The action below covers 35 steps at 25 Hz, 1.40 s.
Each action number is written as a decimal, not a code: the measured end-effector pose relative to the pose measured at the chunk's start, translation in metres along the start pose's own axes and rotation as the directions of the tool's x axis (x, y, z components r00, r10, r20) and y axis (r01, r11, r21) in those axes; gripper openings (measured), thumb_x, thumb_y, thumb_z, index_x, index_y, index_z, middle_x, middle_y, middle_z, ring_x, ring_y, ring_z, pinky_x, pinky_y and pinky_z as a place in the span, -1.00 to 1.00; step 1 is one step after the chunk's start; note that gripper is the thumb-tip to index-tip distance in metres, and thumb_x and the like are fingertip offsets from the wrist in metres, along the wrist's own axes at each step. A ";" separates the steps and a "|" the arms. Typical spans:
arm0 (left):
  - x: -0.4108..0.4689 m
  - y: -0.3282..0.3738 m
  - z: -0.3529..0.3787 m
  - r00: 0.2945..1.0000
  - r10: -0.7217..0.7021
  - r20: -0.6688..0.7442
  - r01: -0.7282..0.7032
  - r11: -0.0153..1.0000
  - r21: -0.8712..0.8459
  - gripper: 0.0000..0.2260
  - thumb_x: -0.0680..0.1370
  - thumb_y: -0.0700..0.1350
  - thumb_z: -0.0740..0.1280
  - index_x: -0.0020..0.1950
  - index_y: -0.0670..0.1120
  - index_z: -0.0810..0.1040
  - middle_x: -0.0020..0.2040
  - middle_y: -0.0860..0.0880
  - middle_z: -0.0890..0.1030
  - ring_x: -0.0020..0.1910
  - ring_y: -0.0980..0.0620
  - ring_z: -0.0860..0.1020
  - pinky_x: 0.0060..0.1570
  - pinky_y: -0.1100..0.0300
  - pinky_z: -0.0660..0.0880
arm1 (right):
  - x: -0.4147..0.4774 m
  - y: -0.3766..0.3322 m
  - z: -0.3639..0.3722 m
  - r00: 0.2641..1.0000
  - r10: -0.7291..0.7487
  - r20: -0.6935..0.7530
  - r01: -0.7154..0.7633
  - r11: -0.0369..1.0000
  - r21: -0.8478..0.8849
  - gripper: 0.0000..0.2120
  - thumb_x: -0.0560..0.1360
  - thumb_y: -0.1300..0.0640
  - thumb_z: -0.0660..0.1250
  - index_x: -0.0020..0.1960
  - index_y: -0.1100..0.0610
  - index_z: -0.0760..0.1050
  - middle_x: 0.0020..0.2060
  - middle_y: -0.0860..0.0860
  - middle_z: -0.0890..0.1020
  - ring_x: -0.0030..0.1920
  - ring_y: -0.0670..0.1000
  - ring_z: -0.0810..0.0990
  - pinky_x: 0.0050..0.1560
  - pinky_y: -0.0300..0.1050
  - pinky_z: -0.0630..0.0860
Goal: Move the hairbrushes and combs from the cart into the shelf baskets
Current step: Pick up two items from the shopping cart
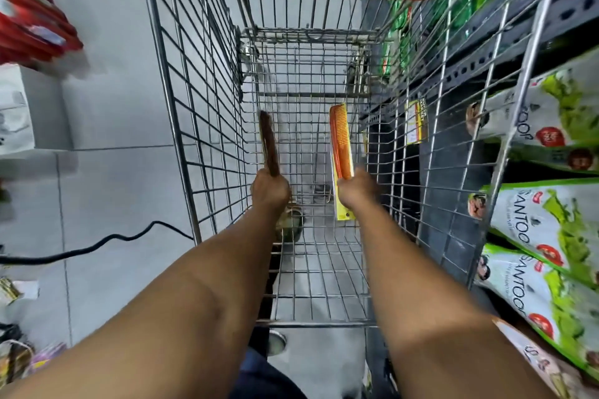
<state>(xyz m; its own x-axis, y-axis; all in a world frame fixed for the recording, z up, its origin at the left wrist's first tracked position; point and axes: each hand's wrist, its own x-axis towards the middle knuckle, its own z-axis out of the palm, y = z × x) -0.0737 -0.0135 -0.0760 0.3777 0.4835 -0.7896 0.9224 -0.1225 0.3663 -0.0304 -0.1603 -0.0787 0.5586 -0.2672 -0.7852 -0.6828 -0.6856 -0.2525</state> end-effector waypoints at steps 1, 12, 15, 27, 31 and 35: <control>-0.001 0.003 -0.002 1.000 -0.018 0.023 0.020 0.995 -0.096 -0.73 0.57 -0.18 0.16 0.20 -0.28 0.47 0.04 -0.29 0.61 -0.05 -0.26 0.61 -0.17 -0.04 0.55 | -0.003 -0.001 -0.004 1.000 -0.015 0.002 0.015 0.999 0.044 -0.54 0.50 0.22 0.24 0.39 0.10 0.29 0.27 0.17 0.51 0.03 0.19 0.60 -0.03 0.09 0.59; -0.038 0.009 -0.027 0.987 0.027 0.157 0.018 0.960 -0.278 -0.69 0.35 -0.36 0.38 0.09 -0.37 0.57 -0.07 -0.31 0.64 -0.13 -0.23 0.64 -0.18 -0.05 0.62 | -0.056 -0.008 -0.032 0.998 -0.014 0.057 -0.002 0.958 0.287 -0.61 0.49 0.24 0.21 0.32 0.19 0.37 0.03 0.03 0.54 -0.15 0.01 0.50 -0.26 -0.14 0.40; -0.052 0.015 -0.041 0.982 0.096 0.161 -0.035 0.938 -0.346 -0.76 0.42 -0.39 0.32 0.07 -0.36 0.57 -0.19 -0.23 0.61 -0.26 -0.15 0.59 -0.27 0.07 0.55 | -0.076 -0.011 -0.039 0.999 -0.051 -0.005 0.050 0.940 0.338 -0.66 0.51 0.22 0.24 0.29 0.21 0.40 -0.08 0.00 0.54 -0.24 -0.14 0.43 -0.18 -0.11 0.47; -0.151 0.016 -0.103 0.863 0.430 0.265 -0.293 0.853 -0.431 -0.78 0.50 -0.43 0.17 -0.26 -0.20 0.48 -0.37 -0.11 0.52 -0.44 0.02 0.47 -0.52 0.20 0.42 | -0.202 0.017 -0.079 0.978 -0.185 -0.101 0.210 0.842 0.497 -0.67 0.49 0.22 0.25 0.25 0.20 0.43 0.15 0.11 0.55 0.03 0.08 0.49 0.01 -0.05 0.41; -0.179 0.016 -0.113 0.798 0.502 0.333 -0.318 0.820 -0.475 -0.79 0.42 -0.43 0.21 -0.23 -0.20 0.57 -0.41 -0.08 0.63 -0.37 -0.06 0.57 -0.35 0.04 0.51 | -0.247 0.030 -0.097 0.947 -0.230 -0.225 0.319 0.763 0.563 -0.83 0.44 0.25 0.23 0.00 0.18 0.54 -0.21 0.08 0.56 -0.29 0.02 0.45 -0.29 -0.15 0.34; -0.210 0.020 -0.117 0.732 0.564 0.382 -0.348 0.792 -0.502 -0.78 0.44 -0.42 0.26 -0.14 -0.22 0.67 -0.16 -0.24 0.69 -0.19 -0.15 0.65 -0.15 -0.05 0.62 | -0.290 0.047 -0.110 0.916 -0.225 -0.332 0.395 0.648 0.652 -0.87 0.41 0.26 0.25 -0.15 0.18 0.57 -0.34 0.02 0.52 -0.29 0.00 0.46 -0.25 -0.06 0.44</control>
<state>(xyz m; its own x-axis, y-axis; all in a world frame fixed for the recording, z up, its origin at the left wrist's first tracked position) -0.1439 -0.0164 0.1544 0.8275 -0.0458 -0.5597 0.5585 0.1699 0.8119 -0.1732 -0.1894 0.1996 0.8214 -0.3153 -0.4753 -0.5287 -0.1084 -0.8418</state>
